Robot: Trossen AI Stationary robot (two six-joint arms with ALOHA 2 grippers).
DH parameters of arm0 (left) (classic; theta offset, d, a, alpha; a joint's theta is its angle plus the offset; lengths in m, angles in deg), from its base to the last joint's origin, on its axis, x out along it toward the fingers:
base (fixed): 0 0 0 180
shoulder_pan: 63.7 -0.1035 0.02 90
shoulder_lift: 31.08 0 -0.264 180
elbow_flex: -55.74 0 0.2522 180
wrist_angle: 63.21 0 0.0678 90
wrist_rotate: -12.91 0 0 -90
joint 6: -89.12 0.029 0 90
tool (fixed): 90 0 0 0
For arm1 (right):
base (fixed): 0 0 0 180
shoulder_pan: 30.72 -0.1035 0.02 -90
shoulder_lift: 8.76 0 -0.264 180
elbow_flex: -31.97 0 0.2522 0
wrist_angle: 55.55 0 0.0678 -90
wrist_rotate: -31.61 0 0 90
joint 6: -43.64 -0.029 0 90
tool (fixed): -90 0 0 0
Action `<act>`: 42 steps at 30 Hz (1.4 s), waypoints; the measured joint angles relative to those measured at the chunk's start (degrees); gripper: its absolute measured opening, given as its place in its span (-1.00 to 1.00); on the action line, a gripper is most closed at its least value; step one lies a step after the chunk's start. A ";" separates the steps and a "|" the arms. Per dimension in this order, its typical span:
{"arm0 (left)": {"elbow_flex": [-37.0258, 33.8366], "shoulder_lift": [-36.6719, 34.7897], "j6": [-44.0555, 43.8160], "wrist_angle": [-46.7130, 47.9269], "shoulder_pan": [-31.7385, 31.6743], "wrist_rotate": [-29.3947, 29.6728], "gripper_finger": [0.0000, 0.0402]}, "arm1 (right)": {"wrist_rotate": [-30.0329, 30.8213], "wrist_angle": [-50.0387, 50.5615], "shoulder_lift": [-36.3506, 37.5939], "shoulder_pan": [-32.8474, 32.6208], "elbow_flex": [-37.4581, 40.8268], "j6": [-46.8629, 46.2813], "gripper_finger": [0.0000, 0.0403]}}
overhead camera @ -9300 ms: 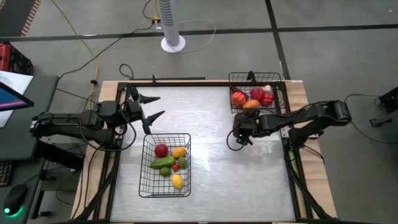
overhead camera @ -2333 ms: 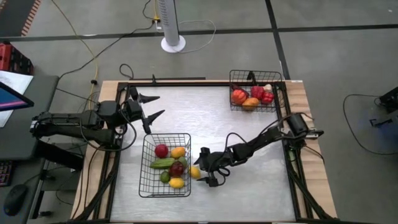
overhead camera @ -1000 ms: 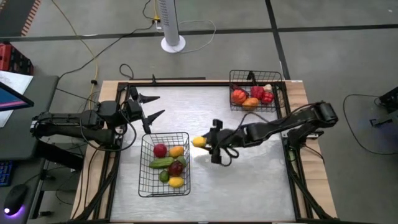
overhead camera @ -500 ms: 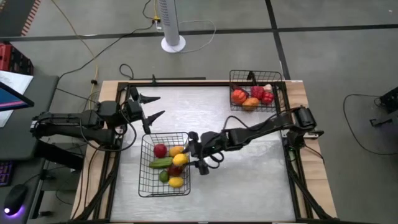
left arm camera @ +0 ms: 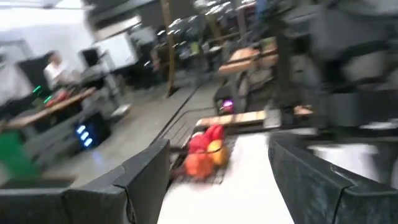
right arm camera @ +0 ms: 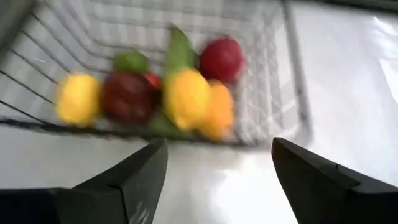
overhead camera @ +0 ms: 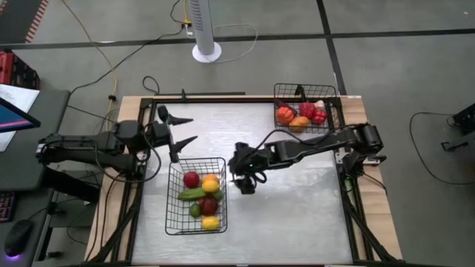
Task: Sort produce into baskets
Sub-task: Return to Home Position
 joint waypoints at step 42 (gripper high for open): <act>-15.54 -9.65 -14.63 -19.70 -8.17 3.46 0.29 | -18.01 -72.01 51.72 19.69 79.93 -22.78 0.44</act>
